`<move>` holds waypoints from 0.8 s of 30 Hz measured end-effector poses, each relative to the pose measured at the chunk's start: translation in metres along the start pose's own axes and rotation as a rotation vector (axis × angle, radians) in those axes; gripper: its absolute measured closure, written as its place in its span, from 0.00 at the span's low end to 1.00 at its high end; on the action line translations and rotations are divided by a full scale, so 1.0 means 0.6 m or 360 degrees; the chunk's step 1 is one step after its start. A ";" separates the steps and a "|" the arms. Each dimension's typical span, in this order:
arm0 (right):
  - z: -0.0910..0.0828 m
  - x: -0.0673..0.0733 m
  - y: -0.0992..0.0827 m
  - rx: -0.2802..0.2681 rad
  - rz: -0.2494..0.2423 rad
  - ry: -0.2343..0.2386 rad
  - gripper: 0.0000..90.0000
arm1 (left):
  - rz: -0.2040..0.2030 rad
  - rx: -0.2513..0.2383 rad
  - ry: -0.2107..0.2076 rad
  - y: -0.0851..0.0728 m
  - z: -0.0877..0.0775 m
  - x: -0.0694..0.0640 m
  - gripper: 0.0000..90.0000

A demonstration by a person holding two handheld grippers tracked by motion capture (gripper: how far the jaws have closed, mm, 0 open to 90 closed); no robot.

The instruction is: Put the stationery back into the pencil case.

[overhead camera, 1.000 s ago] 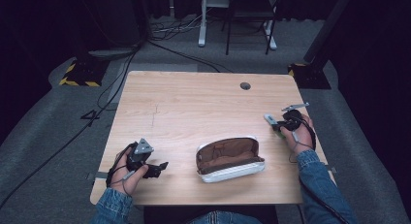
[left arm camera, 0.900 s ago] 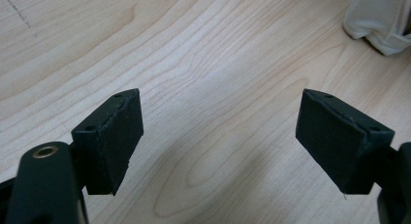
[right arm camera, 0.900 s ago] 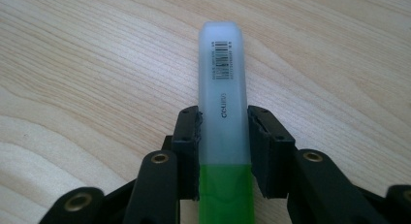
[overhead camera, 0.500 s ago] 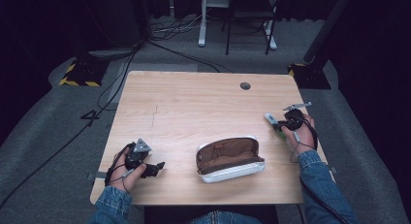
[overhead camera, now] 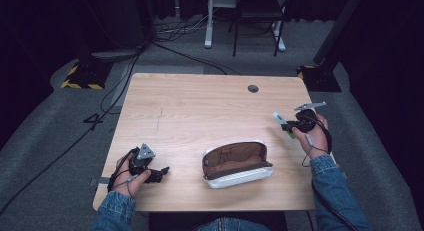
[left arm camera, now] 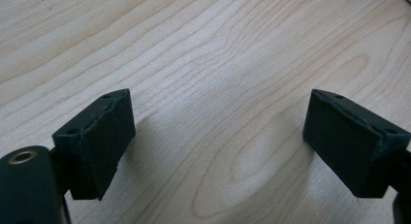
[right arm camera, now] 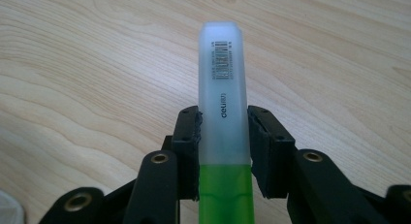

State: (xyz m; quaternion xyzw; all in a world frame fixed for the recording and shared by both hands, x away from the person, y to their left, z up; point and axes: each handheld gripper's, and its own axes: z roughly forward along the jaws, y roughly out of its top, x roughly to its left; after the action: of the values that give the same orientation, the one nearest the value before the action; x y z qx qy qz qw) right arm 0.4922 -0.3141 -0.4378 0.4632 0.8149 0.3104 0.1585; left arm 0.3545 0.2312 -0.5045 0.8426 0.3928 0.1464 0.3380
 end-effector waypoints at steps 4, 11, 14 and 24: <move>-0.013 0.007 0.006 -0.0021 -0.0022 0.0017 0.74 | -0.0003 0.0005 -0.0002 0.000 0.000 0.000 0.12; -0.032 0.024 0.016 -0.0037 -0.0060 0.0044 0.74 | -0.0004 0.0004 -0.0002 0.000 0.000 0.000 0.12; -0.040 0.034 0.020 -0.0039 -0.0082 0.0064 0.74 | -0.0006 0.0003 0.0001 0.000 0.000 0.000 0.12; -0.067 0.081 0.038 -0.0047 -0.0188 0.0161 0.74 | 0.0004 0.0009 0.0011 0.001 0.000 0.000 0.11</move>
State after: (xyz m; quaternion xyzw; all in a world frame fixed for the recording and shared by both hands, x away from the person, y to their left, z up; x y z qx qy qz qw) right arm 0.4597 -0.2783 -0.3910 0.3956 0.8431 0.3355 0.1420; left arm 0.3550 0.2305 -0.5041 0.8436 0.3933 0.1486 0.3340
